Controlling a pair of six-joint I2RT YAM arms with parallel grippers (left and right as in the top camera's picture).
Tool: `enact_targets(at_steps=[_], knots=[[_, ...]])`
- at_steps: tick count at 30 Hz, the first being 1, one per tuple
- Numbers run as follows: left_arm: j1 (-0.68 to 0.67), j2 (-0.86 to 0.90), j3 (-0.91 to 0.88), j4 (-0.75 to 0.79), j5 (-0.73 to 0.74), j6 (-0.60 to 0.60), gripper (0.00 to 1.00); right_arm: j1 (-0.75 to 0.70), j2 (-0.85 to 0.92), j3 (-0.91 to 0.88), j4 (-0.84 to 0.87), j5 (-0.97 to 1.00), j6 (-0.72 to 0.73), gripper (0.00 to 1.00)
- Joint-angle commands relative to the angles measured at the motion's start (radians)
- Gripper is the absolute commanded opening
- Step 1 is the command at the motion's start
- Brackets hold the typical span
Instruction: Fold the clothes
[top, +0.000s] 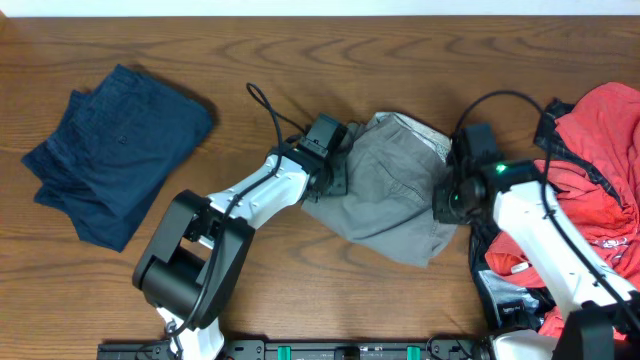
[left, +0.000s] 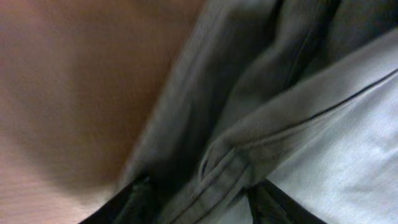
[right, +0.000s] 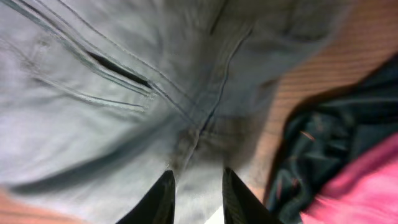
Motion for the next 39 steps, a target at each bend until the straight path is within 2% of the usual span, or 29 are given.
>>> enact_targets(at_steps=[1, 3, 7, 9, 12, 15, 19, 20, 22, 25, 29, 33, 39], knots=[[0.001, 0.010, -0.004, -0.090, 0.097, -0.010, 0.45, 0.000, 0.006, -0.119, 0.127, -0.003, 0.017, 0.26], [-0.001, 0.010, -0.004, -0.177, 0.109, -0.048, 0.43, 0.000, 0.006, -0.190, 0.269, 0.044, 0.017, 0.32], [-0.020, 0.010, -0.006, -0.317, 0.249, -0.068, 0.30, -0.001, 0.006, -0.282, 0.560, 0.165, 0.017, 0.41], [-0.037, 0.009, -0.006, -0.356, 0.298, -0.068, 0.27, -0.001, 0.006, -0.286, 0.649, 0.189, 0.013, 0.42], [-0.049, -0.014, -0.005, -0.379, 0.302, -0.068, 0.27, -0.001, 0.006, -0.281, 0.729, 0.154, 0.005, 0.41], [-0.031, -0.077, -0.004, -0.381, 0.272, -0.072, 0.29, 0.000, 0.006, -0.282, 0.742, 0.113, 0.005, 0.41], [0.016, -0.217, -0.001, -0.341, 0.130, -0.087, 0.34, 0.000, 0.006, -0.282, 0.703, 0.112, 0.005, 0.39], [0.023, -0.249, -0.001, -0.314, 0.098, -0.086, 0.35, 0.000, 0.006, -0.282, 0.694, 0.112, 0.000, 0.39], [0.031, -0.315, -0.001, -0.227, 0.065, -0.040, 0.44, 0.000, 0.006, -0.282, 0.682, 0.111, -0.003, 0.39], [0.031, -0.358, -0.001, -0.106, 0.065, 0.028, 0.43, 0.001, 0.006, -0.282, 0.668, 0.111, -0.002, 0.39], [0.031, -0.336, -0.002, 0.003, 0.070, -0.002, 0.32, 0.001, 0.006, -0.282, 0.658, 0.112, -0.002, 0.39], [0.029, -0.253, -0.002, 0.089, 0.163, -0.019, 0.31, 0.001, 0.006, -0.282, 0.658, 0.111, -0.002, 0.39], [0.048, -0.113, -0.002, 0.189, 0.162, -0.019, 0.31, 0.001, 0.006, -0.282, 0.645, 0.111, -0.002, 0.39]])
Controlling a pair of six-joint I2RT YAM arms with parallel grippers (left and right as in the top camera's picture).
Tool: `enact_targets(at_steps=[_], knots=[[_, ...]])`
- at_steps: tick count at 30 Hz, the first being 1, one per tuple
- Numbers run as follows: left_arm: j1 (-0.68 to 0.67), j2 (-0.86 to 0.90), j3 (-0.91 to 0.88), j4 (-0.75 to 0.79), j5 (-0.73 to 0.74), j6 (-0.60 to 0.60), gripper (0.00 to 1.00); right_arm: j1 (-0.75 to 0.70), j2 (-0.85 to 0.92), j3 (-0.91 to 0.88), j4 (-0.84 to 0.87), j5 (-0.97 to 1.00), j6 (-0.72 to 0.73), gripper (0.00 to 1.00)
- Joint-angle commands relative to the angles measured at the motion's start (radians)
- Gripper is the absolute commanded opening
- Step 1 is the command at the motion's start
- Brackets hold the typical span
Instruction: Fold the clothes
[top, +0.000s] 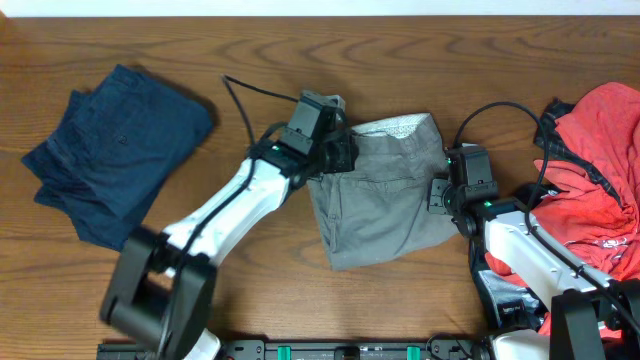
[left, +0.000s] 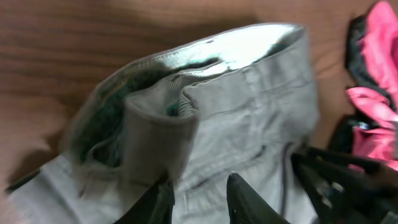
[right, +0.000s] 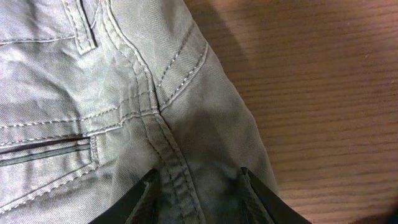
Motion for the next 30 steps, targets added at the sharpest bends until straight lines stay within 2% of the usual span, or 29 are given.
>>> enact_targets(at_steps=[1, 5, 9, 15, 19, 22, 25, 28, 29, 30], knots=[[0.025, 0.064, -0.003, 0.015, -0.003, 0.000, 0.31, 0.001, 0.000, 0.002, -0.012, -0.003, -0.011, 0.40], [0.085, 0.121, -0.005, -0.021, -0.091, -0.087, 0.30, 0.001, 0.000, 0.002, -0.032, -0.003, -0.012, 0.40], [0.142, 0.161, -0.006, -0.027, -0.091, -0.167, 0.30, 0.001, 0.000, 0.002, -0.041, -0.003, -0.012, 0.40], [0.142, 0.219, -0.008, -0.027, -0.087, -0.179, 0.32, 0.001, 0.000, 0.002, -0.048, -0.004, -0.011, 0.40], [0.134, 0.237, -0.008, -0.027, -0.024, -0.173, 0.36, 0.001, 0.000, 0.002, -0.053, -0.003, -0.012, 0.40], [0.157, 0.209, -0.007, -0.027, 0.074, -0.138, 0.45, 0.001, 0.000, 0.002, -0.057, -0.003, -0.011, 0.41], [0.198, 0.150, -0.007, -0.035, 0.191, -0.122, 0.64, 0.001, 0.000, 0.002, -0.057, -0.003, -0.011, 0.41], [0.240, 0.078, -0.007, -0.077, 0.256, -0.122, 0.79, 0.000, 0.000, 0.002, -0.059, 0.000, -0.012, 0.42], [0.249, 0.058, -0.007, -0.100, 0.254, -0.122, 0.92, 0.000, 0.000, 0.002, -0.061, 0.000, -0.012, 0.42], [0.257, 0.042, -0.007, -0.121, 0.254, -0.122, 0.97, 0.000, 0.000, 0.002, -0.063, 0.000, -0.012, 0.42]])
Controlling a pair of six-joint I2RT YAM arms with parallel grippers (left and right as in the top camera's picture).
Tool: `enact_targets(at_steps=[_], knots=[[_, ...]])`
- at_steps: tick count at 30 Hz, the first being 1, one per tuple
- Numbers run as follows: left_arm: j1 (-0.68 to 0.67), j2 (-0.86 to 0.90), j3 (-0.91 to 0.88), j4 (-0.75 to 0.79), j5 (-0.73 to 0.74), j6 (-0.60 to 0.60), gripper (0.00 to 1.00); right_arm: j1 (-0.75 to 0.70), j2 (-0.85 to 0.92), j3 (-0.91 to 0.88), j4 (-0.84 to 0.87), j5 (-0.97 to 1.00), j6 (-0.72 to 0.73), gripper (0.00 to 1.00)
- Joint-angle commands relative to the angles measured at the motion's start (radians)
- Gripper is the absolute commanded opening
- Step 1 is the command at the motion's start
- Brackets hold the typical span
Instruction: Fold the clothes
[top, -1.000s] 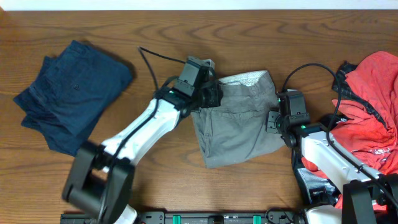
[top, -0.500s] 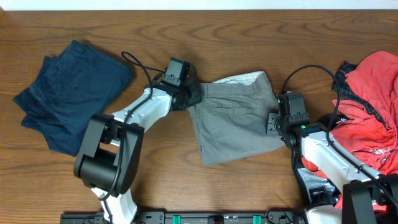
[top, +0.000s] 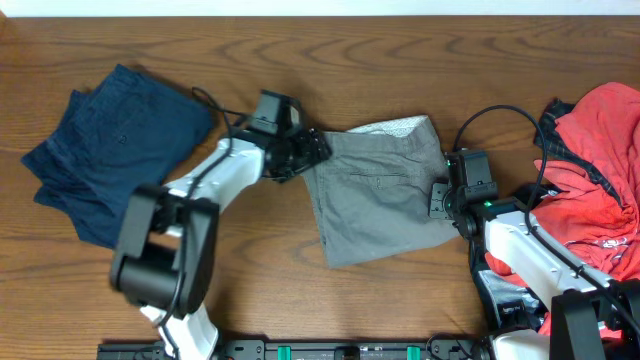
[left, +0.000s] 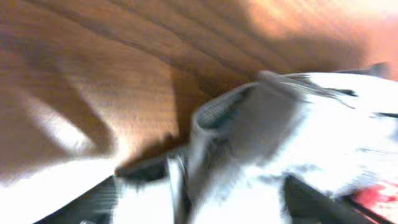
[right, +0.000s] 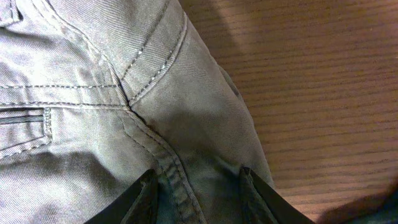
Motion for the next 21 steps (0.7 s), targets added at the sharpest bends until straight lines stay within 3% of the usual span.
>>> enact_targets(at_steps=[1, 7, 13, 20, 21], knots=[[0.032, -0.089, -0.006, -0.044, 0.078, 0.013, 0.99, 0.000, 0.000, 0.002, -0.010, 0.003, -0.012, 0.42], [0.009, -0.063, -0.033, -0.075, 0.017, 0.008, 0.98, 0.000, 0.000, 0.002, -0.014, 0.002, -0.012, 0.42], [-0.028, 0.026, -0.064, -0.051, -0.039, -0.072, 0.98, 0.000, 0.000, 0.002, -0.019, 0.002, -0.012, 0.42], [-0.092, 0.131, -0.064, 0.129, 0.063, -0.086, 0.99, 0.000, 0.000, 0.002, -0.021, 0.002, -0.012, 0.42], [-0.104, 0.138, -0.064, 0.152, 0.080, -0.086, 0.95, 0.000, 0.000, 0.002, -0.021, 0.002, -0.012, 0.42]])
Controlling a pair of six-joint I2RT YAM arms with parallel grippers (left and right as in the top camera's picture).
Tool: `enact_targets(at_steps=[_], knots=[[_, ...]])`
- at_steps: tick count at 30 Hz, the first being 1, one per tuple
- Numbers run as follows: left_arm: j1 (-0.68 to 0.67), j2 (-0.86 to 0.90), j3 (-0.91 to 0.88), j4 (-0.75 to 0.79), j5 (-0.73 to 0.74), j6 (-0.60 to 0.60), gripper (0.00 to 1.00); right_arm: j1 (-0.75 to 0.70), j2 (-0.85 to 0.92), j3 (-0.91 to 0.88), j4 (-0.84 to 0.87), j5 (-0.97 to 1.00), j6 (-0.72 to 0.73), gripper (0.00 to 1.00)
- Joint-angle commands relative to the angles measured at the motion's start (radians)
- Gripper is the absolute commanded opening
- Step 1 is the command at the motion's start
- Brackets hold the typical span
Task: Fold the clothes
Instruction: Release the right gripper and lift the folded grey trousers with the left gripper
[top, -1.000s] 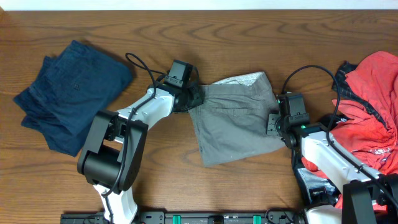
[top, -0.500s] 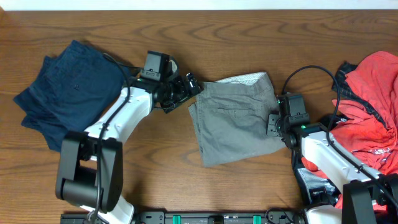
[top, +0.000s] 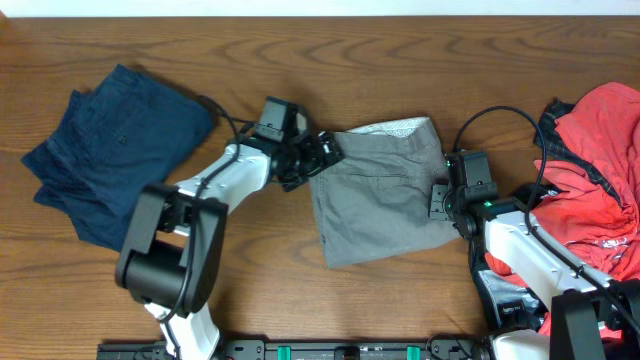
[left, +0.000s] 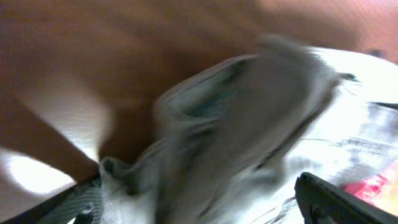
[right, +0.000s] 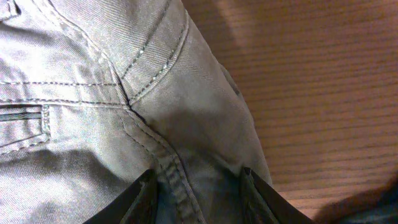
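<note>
Grey shorts (top: 375, 200) lie folded and fairly flat at the table's middle, waistband toward the far side. My left gripper (top: 320, 152) is at their upper-left corner. In the blurred left wrist view its fingers stand wide apart, open, with a rumpled waistband fold (left: 249, 106) between them, the gripper (left: 199, 199) low over it. My right gripper (top: 441, 200) rests on the shorts' right edge. Its fingers (right: 149, 196) stand partly apart either side of a stitched seam (right: 155, 143), the gripper (right: 199, 196) open on flat cloth.
Folded navy clothes (top: 110, 150) lie at the far left. A heap of red and black clothing (top: 600, 150) fills the right edge, beside my right arm. Bare wooden table (top: 350, 60) runs along the far side and shows right of the shorts (right: 311, 74).
My left gripper has shifted a little to the right, from just left of the shorts onto their upper-left corner, fingers still wide. The right gripper and the shorts' right side have not moved.
At first both grippers were shut on the rumpled grey shorts, skewed across the middle. Then the shorts lay squarer and flatter, left gripper shut on the waistband, right fingers wider. Later the left gripper was open left of the shorts; now it is at their corner.
</note>
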Motion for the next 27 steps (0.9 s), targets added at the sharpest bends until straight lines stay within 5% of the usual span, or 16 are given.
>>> enact_targets(at_steps=[1, 4, 8, 27], knots=[[-0.047, 0.085, -0.026, 0.026, 0.041, -0.006, 0.91, 0.000, 0.000, 0.002, -0.008, 0.003, -0.012, 0.42], [-0.062, 0.083, -0.025, 0.056, 0.040, -0.005, 0.48, 0.000, 0.000, 0.002, -0.013, 0.003, -0.012, 0.42], [-0.035, 0.058, -0.014, 0.077, 0.040, 0.021, 0.06, -0.001, 0.000, 0.002, -0.027, 0.003, -0.012, 0.43], [0.422, -0.541, -0.001, -0.129, -0.192, 0.270, 0.06, -0.127, -0.375, 0.009, -0.147, 0.002, -0.012, 0.50]])
